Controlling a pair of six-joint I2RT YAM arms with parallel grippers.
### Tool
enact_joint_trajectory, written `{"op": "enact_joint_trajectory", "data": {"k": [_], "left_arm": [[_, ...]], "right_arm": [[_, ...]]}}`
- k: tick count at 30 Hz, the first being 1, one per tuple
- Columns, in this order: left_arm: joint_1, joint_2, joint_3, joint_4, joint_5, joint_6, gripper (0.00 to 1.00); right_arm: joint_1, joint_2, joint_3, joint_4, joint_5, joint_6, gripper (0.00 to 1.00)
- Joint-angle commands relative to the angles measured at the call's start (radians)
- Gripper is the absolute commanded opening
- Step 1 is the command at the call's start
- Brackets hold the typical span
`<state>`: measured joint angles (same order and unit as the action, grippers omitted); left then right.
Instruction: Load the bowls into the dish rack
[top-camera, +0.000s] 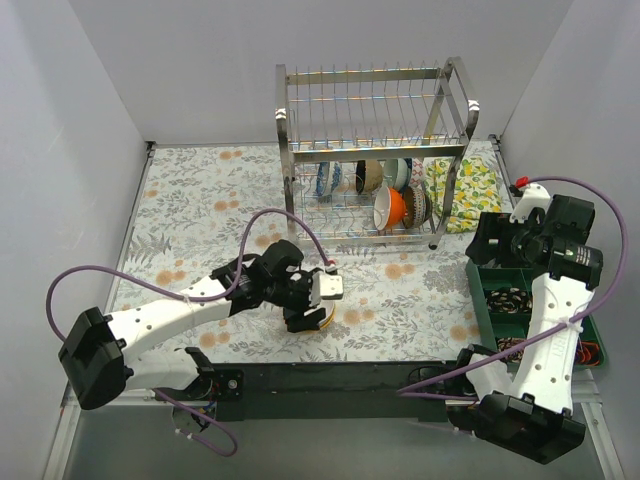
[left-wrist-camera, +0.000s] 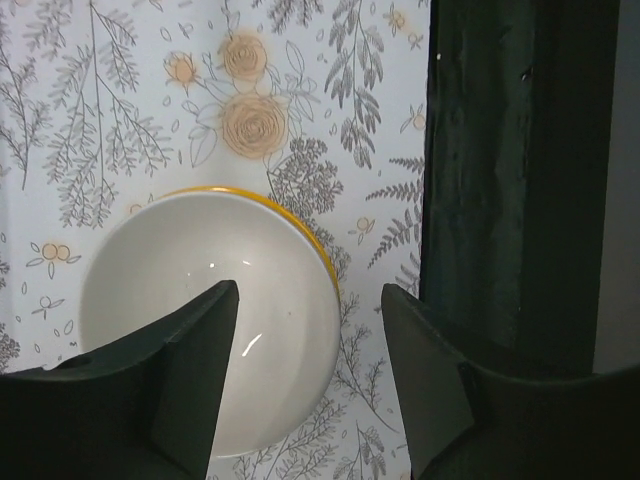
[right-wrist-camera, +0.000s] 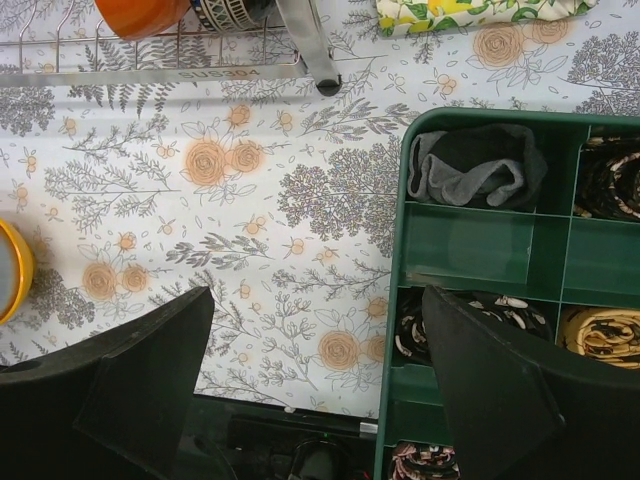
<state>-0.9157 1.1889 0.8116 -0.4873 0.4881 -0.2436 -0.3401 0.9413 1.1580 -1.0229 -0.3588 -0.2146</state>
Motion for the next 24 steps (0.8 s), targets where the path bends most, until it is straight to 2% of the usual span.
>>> {"op": "enact_joint_trajectory", "data": {"k": [1,7,12,17,20,21,22,24], "left_arm": [[0.003,-0.006,-0.022,-0.091,-0.035,0.148,0.56],[0.003,0.086,0.032,-0.215,-0.029,0.201,0.45],[0.001,0.083,0.014,-0.174,-0.048,0.204,0.4],[0.001,0.081,0.032,-0.181,-0.04,0.208,0.31],[0.001,0.074,0.053,-0.212,-0.039,0.217,0.2],[0.001,0.074,0.058,-0.217,-0.04,0.217,0.09],[0.001,0.071,0.063,-0.221,-0.042,0.219,0.04],[0.001,0.06,0.092,-0.234,-0.043,0.214,0.0]], "right_arm": [[0.0,-0.024,0.019,0.014,-0.031,0.011,0.94],[0.0,-0.033,0.02,0.014,-0.026,0.017,0.94],[0.0,-0.038,0.014,0.02,-0.026,0.023,0.94],[0.0,-0.044,0.011,0.023,-0.026,0.029,0.94],[0.0,-0.047,0.005,0.027,-0.025,0.034,0.94],[0.0,-0.047,0.003,0.03,-0.025,0.035,0.94],[0.0,-0.047,0.003,0.032,-0.025,0.037,0.94],[0.0,-0.047,0.002,0.033,-0.025,0.04,0.94]]}}
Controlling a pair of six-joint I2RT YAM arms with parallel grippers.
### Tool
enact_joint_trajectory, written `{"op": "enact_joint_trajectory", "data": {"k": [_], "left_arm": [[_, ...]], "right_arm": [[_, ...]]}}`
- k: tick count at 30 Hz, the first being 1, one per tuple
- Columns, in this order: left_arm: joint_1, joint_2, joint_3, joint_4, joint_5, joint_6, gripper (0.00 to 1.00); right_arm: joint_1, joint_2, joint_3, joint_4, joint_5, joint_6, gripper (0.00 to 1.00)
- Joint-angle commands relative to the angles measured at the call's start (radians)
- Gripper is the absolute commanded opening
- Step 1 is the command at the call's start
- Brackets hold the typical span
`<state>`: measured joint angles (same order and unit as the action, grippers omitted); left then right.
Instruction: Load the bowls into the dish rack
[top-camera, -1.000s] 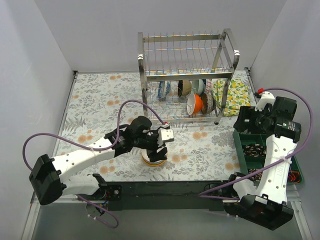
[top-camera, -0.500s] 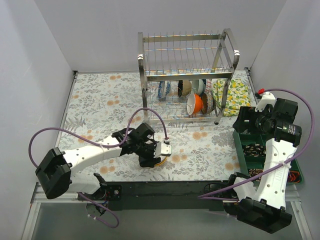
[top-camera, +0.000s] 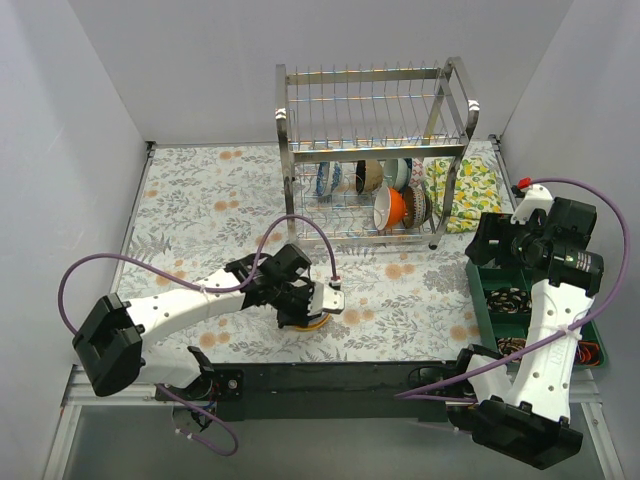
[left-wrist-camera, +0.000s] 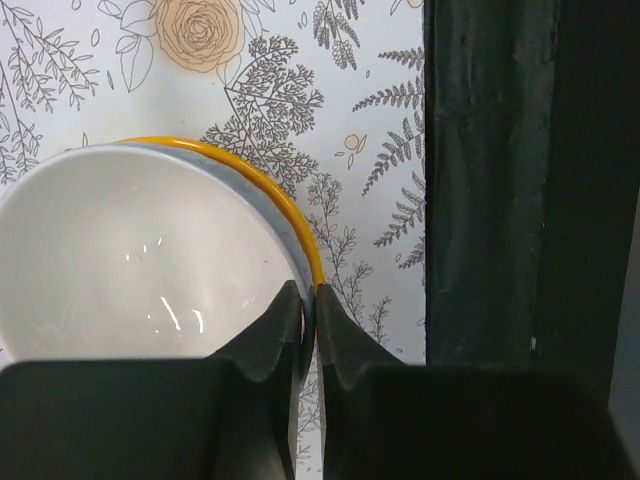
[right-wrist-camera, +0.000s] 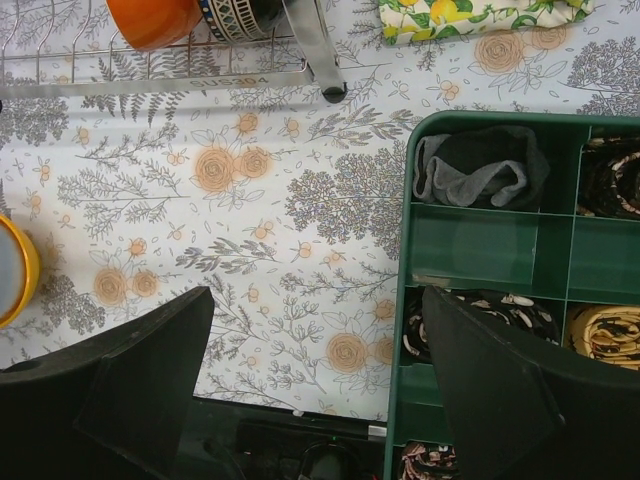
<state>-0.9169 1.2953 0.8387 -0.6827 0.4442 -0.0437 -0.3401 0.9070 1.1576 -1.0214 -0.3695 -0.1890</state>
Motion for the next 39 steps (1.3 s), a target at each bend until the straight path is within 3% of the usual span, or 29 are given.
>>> {"op": "enact_joint_trajectory", "data": {"k": [1,7,10,13,23,27,30,39], "left_arm": [[0.003,-0.053,0.08,-0.043,0.001,0.011,0.0],[0.003,-0.071,0.264,-0.11,0.027,-0.007,0.0],[0.003,-0.036,0.328,-0.049,0.047,-0.089,0.0],[0.003,0.001,0.329,0.108,0.074,-0.232,0.0],[0.004,0.085,0.126,0.979,0.068,-0.785,0.0],[0.022,0.168,0.105,1.193,0.019,-1.0,0.0],[0.056,0.254,0.146,1.255,-0.024,-1.199,0.0],[0.125,0.432,0.293,1.289,-0.235,-1.485,0.0]], "right_arm": [[0.0,-0.013,0.004,0.03,-0.013,0.016,0.93],[0.0,-0.007,0.005,0.03,-0.011,0.019,0.93],[0.0,0.004,0.004,0.03,-0.006,0.02,0.93],[0.0,0.015,0.007,0.029,-0.003,0.022,0.93],[0.0,0.069,0.048,-0.002,0.067,0.01,0.92],[0.0,0.076,0.056,-0.013,0.084,0.002,0.92],[0.0,0.081,0.059,-0.019,0.104,-0.004,0.92],[0.0,0.095,0.057,-0.019,0.133,-0.006,0.92]]}}
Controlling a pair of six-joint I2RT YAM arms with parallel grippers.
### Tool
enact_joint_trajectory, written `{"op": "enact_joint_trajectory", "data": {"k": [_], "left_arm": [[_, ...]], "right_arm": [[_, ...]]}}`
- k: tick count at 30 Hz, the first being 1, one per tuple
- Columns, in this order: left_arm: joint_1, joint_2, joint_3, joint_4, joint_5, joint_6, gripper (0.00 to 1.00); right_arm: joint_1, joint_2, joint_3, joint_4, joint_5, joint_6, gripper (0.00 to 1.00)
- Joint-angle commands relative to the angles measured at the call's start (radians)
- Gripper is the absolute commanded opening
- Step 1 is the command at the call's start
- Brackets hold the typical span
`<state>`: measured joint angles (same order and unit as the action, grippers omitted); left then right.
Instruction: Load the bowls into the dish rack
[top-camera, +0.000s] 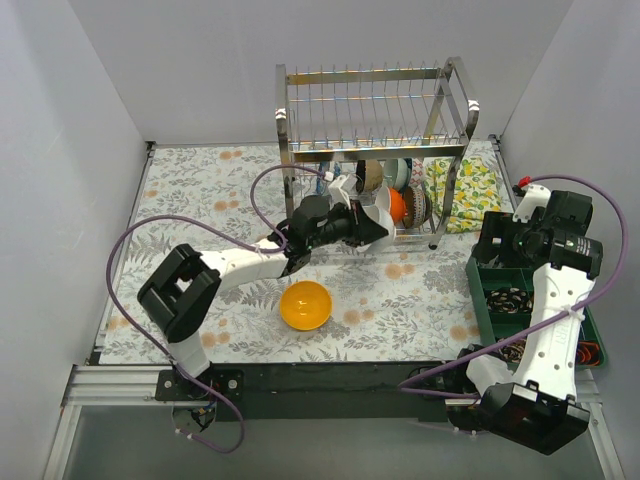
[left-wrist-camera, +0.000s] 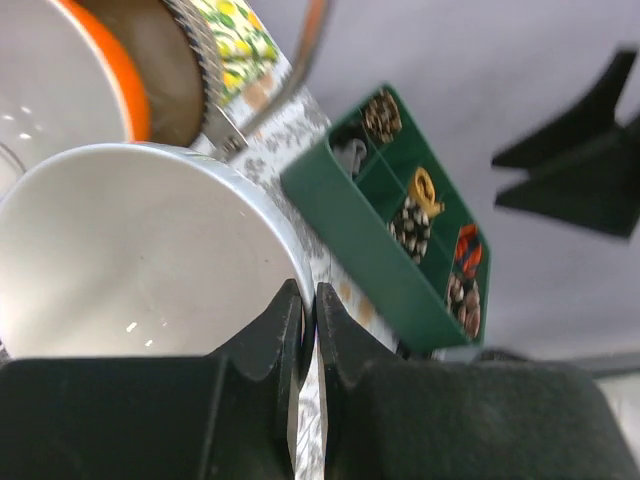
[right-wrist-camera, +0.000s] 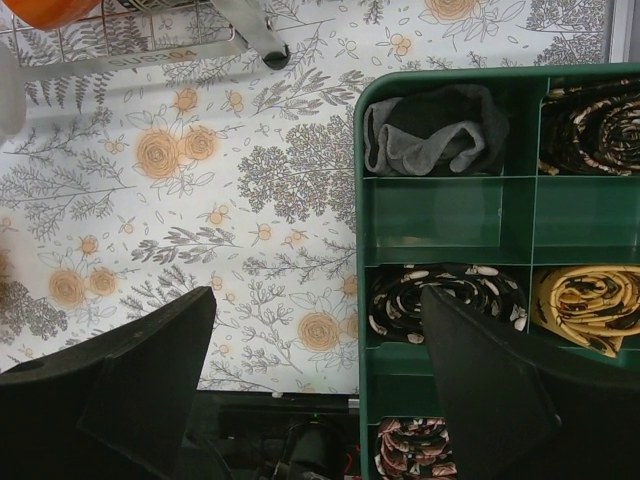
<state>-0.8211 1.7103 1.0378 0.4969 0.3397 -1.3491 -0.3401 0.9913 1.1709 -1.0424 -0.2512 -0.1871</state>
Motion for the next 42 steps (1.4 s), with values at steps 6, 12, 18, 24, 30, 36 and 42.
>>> {"op": "enact_joint_trajectory", "data": {"k": [6,12,18,24,30,36,42], "left_arm": [[0.056,0.094,0.165,0.072,-0.202,-0.271,0.0],[0.088,0.133,0.176,0.092,-0.176,-0.352,0.0],[0.145,0.192,0.173,0.166,-0.097,-0.401,0.0],[0.18,0.271,0.223,0.2,-0.016,-0.462,0.0],[0.192,0.334,0.243,0.238,0.039,-0.541,0.0],[0.211,0.333,0.2,0.177,0.022,-0.593,0.0],[0.24,0.316,0.142,0.063,0.015,-0.647,0.0]], "right_arm": [[-0.002,0.027,0.042,0.004,0.02,-0.012,0.91],[-0.01,0.033,0.036,0.007,0.027,-0.018,0.91],[-0.017,0.047,0.039,0.004,0.033,-0.028,0.91],[-0.017,0.072,0.047,-0.005,0.035,-0.035,0.91],[-0.019,0.084,0.042,-0.001,0.044,-0.041,0.91],[-0.019,0.11,0.036,0.005,0.032,-0.043,0.91],[-0.019,0.115,0.024,0.024,0.023,-0.037,0.91]]}}
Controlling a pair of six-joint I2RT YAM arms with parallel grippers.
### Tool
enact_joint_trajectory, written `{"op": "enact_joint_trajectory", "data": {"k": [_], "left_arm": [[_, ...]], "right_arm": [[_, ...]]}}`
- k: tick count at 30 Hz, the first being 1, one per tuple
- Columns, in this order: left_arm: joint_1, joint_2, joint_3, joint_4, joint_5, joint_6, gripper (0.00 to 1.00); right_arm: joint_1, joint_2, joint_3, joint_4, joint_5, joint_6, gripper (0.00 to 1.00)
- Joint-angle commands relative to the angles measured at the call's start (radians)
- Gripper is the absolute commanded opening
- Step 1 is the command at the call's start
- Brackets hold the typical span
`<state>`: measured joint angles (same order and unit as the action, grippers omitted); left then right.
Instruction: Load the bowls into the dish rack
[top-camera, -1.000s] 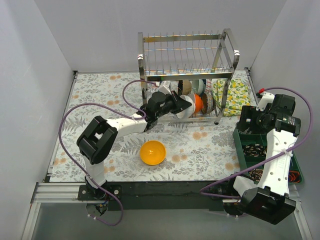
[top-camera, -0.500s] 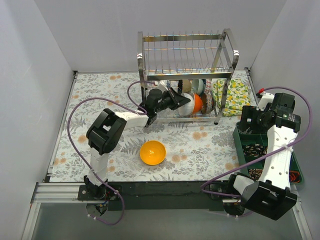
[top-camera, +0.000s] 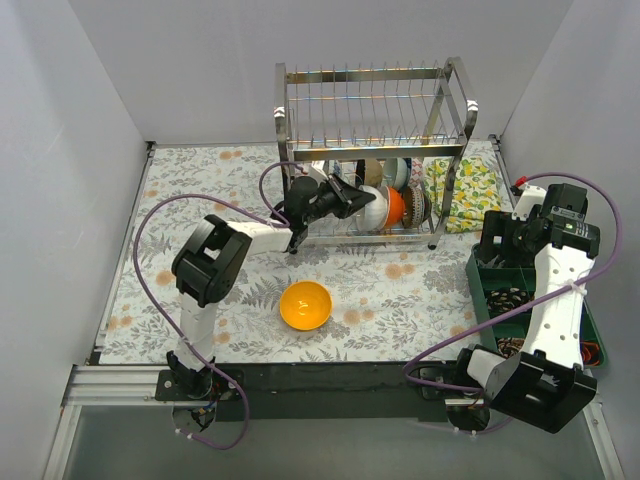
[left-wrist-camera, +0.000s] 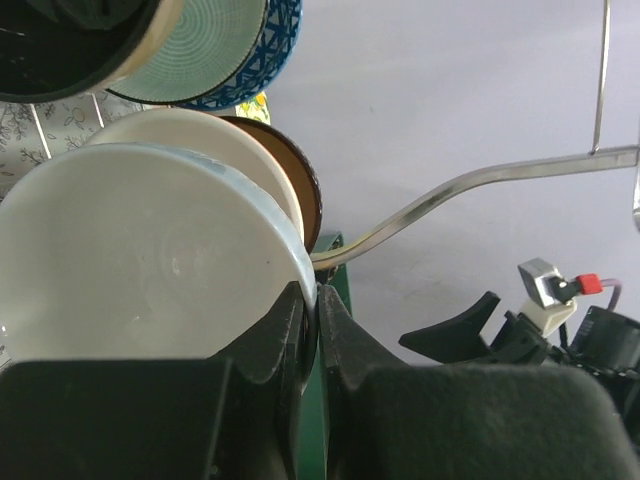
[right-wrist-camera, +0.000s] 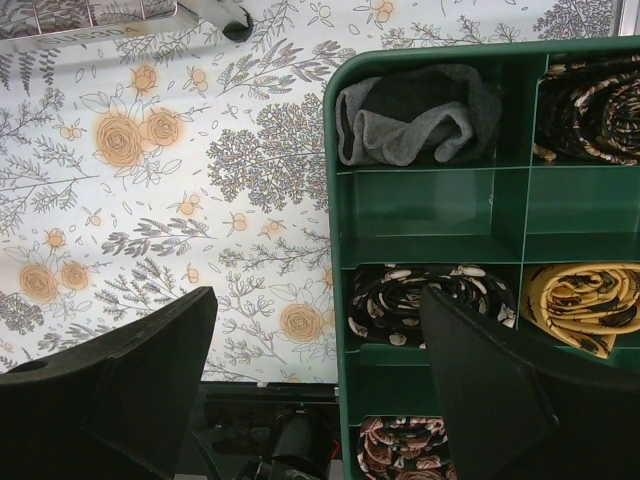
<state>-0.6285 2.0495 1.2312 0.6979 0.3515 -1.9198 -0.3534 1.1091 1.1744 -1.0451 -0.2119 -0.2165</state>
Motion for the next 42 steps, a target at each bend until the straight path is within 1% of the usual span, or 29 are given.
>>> {"op": "enact_joint_trajectory", "data": {"k": [1,8,9,10,13,15,20,23,24,28,30,31,34,35,38,39,41,42], "left_arm": [[0.052,-0.02,-0.062,-0.143,0.015,-0.068,0.0],[0.072,-0.006,-0.064,-0.175,0.012,-0.009,0.01],[0.073,-0.006,-0.064,-0.185,0.006,-0.005,0.08],[0.073,-0.009,-0.064,-0.195,0.003,-0.004,0.13],[0.073,-0.025,-0.064,-0.204,0.0,0.025,0.25],[0.073,-0.04,-0.062,-0.212,-0.011,0.056,0.29],[0.073,-0.075,-0.055,-0.232,-0.011,0.155,0.44],[0.062,-0.13,-0.058,-0.258,-0.04,0.24,0.48],[0.059,-0.161,-0.056,-0.271,-0.071,0.269,0.49],[0.029,-0.215,-0.055,-0.333,-0.121,0.436,0.52],[0.018,-0.227,-0.058,-0.34,-0.135,0.487,0.55],[0.007,-0.241,-0.062,-0.344,-0.15,0.537,0.55],[-0.013,-0.267,-0.065,-0.348,-0.18,0.608,0.56],[-0.017,-0.284,-0.062,-0.35,-0.181,0.658,0.57],[-0.036,-0.327,-0.052,-0.412,-0.207,0.74,0.57],[-0.04,-0.34,-0.053,-0.47,-0.209,0.755,0.57],[-0.043,-0.4,-0.078,-0.521,-0.203,0.8,0.57],[-0.045,-0.423,-0.111,-0.579,-0.203,0.83,0.57]], "right_arm": [[-0.006,-0.006,0.018,0.026,-0.017,-0.007,0.91],[-0.006,-0.015,0.005,0.031,-0.017,-0.004,0.91],[-0.006,-0.015,0.005,0.031,-0.017,-0.003,0.91],[-0.006,-0.014,0.005,0.031,-0.023,-0.004,0.91],[-0.006,-0.015,0.002,0.034,-0.029,-0.001,0.91],[-0.006,-0.025,-0.005,0.037,-0.034,0.0,0.91],[-0.006,-0.041,-0.013,0.048,-0.044,0.006,0.91],[-0.006,-0.051,-0.012,0.048,-0.05,0.009,0.91],[-0.006,-0.057,-0.013,0.048,-0.055,0.009,0.91],[-0.006,-0.071,-0.024,0.059,-0.064,0.016,0.91],[-0.007,-0.077,-0.03,0.065,-0.067,0.02,0.91],[-0.006,-0.08,-0.03,0.065,-0.067,0.02,0.91],[-0.006,-0.084,-0.024,0.06,-0.072,0.025,0.91],[-0.006,-0.086,-0.021,0.059,-0.073,0.025,0.91],[-0.006,-0.084,-0.015,0.053,-0.083,0.028,0.91],[-0.006,-0.084,-0.01,0.051,-0.089,0.028,0.91],[-0.006,-0.084,-0.005,0.043,-0.096,0.028,0.91],[-0.006,-0.086,0.002,0.04,-0.099,0.026,0.91]]}}
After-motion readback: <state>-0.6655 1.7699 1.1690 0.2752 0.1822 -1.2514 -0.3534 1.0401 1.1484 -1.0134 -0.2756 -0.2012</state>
